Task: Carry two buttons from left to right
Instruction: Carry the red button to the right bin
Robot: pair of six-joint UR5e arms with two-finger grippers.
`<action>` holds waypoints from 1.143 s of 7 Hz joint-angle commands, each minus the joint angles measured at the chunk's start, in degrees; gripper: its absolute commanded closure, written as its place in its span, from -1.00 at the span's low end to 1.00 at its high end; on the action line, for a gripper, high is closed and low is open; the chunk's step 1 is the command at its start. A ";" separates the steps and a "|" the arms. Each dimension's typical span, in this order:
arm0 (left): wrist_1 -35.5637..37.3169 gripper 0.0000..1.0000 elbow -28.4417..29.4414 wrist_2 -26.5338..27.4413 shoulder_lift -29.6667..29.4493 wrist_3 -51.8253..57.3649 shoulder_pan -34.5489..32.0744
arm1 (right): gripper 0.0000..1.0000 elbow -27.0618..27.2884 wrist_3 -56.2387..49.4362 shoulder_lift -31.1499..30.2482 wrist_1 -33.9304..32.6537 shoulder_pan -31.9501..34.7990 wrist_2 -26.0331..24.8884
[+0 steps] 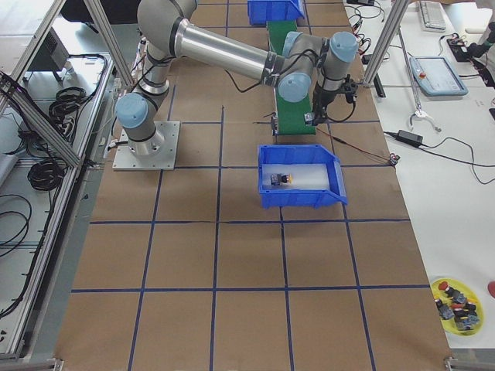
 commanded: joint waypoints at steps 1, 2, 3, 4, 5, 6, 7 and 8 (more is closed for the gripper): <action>0.00 -0.99 0.00 0.00 0.01 0.00 0.12 | 0.90 -1.40 -9.86 2.89 -0.81 -6.93 -0.71; 0.00 -0.99 -0.08 -0.09 0.10 0.00 0.12 | 0.91 -0.88 -12.85 4.47 -1.08 -8.43 -1.49; 0.00 -0.99 -0.08 -0.09 0.10 0.00 0.12 | 0.90 -0.61 -12.80 6.05 -1.34 -8.45 -1.85; 0.00 -0.99 0.00 -0.09 0.02 0.00 0.12 | 0.91 0.78 -12.36 7.37 -5.00 -8.36 -2.11; 0.00 -0.99 0.00 -0.09 0.01 0.00 0.12 | 0.90 2.54 -11.83 7.82 -7.91 -8.27 -2.11; 0.00 -0.99 -0.08 0.00 0.10 0.00 0.12 | 0.90 3.25 -9.65 8.52 -8.72 -8.01 -2.46; 0.00 -0.99 -0.17 0.00 0.19 0.09 0.12 | 0.90 3.26 -9.63 9.66 -8.81 -8.01 -2.55; 0.00 -0.99 -0.17 0.00 0.19 0.00 0.12 | 0.88 3.34 -9.63 10.46 -8.99 -8.01 -2.47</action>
